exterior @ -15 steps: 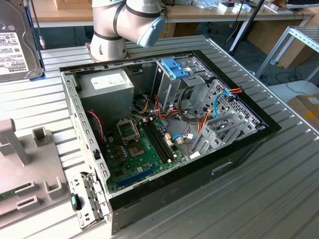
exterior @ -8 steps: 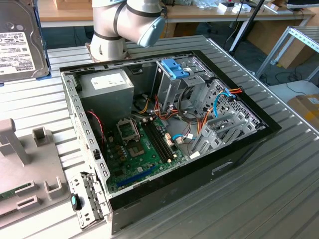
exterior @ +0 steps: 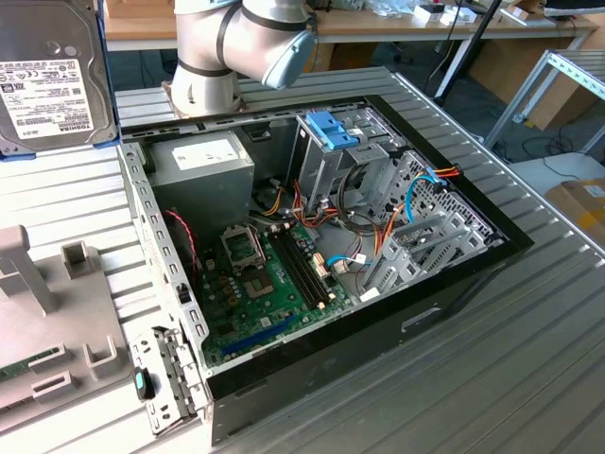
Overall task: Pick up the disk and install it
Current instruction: 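Pick up the disk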
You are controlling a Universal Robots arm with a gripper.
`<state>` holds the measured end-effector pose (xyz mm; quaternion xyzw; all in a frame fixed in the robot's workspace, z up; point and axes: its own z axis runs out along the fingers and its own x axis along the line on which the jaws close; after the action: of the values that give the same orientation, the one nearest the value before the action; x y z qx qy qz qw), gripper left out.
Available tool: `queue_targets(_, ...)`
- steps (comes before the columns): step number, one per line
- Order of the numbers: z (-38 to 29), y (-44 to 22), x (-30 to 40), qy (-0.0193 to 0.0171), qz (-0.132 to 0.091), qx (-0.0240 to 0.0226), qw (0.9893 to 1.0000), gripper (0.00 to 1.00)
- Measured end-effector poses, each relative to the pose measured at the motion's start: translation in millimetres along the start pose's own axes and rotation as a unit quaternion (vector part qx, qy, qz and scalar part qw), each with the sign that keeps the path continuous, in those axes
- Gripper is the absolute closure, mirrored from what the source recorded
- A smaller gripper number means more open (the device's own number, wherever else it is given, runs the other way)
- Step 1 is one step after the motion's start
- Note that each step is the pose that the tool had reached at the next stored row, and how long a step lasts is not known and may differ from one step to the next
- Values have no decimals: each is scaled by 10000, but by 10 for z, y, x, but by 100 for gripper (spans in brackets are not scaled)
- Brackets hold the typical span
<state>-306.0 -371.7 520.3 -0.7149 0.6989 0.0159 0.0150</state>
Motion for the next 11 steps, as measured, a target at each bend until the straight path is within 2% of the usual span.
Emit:
queue_targets(4,0,-6,0,0,-1,0,10000,64)
queue_targets(11,0,-86,2,0,-1,0,10000,64)
